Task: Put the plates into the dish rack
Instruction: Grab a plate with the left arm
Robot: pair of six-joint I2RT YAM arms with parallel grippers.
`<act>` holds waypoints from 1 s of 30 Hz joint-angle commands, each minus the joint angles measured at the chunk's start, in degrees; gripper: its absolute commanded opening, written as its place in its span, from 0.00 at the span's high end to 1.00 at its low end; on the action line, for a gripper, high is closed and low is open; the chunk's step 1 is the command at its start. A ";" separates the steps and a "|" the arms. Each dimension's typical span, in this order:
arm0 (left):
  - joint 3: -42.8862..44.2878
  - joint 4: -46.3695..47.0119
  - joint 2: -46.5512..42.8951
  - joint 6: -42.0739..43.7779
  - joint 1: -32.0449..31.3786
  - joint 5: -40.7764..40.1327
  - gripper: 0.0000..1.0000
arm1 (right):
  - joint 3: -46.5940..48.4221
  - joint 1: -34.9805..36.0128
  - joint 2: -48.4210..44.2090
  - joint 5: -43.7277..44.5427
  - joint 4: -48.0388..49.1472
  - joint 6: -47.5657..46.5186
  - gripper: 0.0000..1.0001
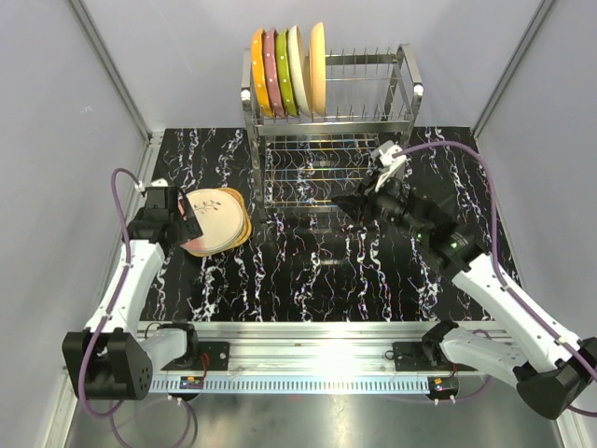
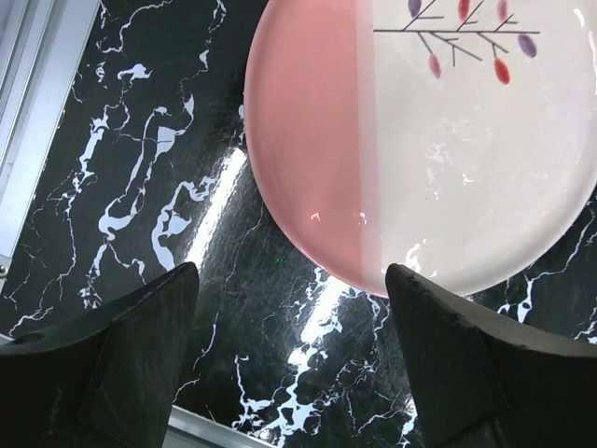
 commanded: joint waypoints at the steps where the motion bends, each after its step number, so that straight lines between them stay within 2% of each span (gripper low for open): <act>1: 2.87 1.33 1.06 0.51 0.29 -2.04 0.21 | -3.82 1.77 -1.84 -2.81 4.09 1.89 0.70; 4: 3.31 0.72 3.43 0.51 0.29 -2.92 0.33 | -6.81 4.06 -2.36 -2.90 5.15 2.60 0.71; 10: 4.80 -0.42 9.93 0.43 1.51 -4.68 0.36 | -12.26 5.73 -2.72 -3.78 7.08 4.01 0.71; 14: 5.51 -0.77 12.49 0.25 2.23 -4.25 0.47 | -14.30 5.99 -3.33 -3.69 7.61 4.10 0.71; 15: 5.51 -0.77 12.67 0.34 2.40 -3.72 0.55 | -14.56 6.08 -3.42 -3.26 7.70 4.18 0.71; 26: 5.68 -0.95 15.65 -0.10 3.02 -4.16 0.60 | -14.74 7.23 -2.45 -2.73 7.44 4.10 0.71; 28: 5.95 -0.95 16.62 -0.01 3.19 -3.02 0.68 | -14.82 7.40 -2.37 -2.38 7.26 4.01 0.71; 30: 6.47 -1.12 17.32 -0.10 3.19 -2.66 0.70 | -14.74 7.75 -2.19 -2.29 6.73 3.92 0.71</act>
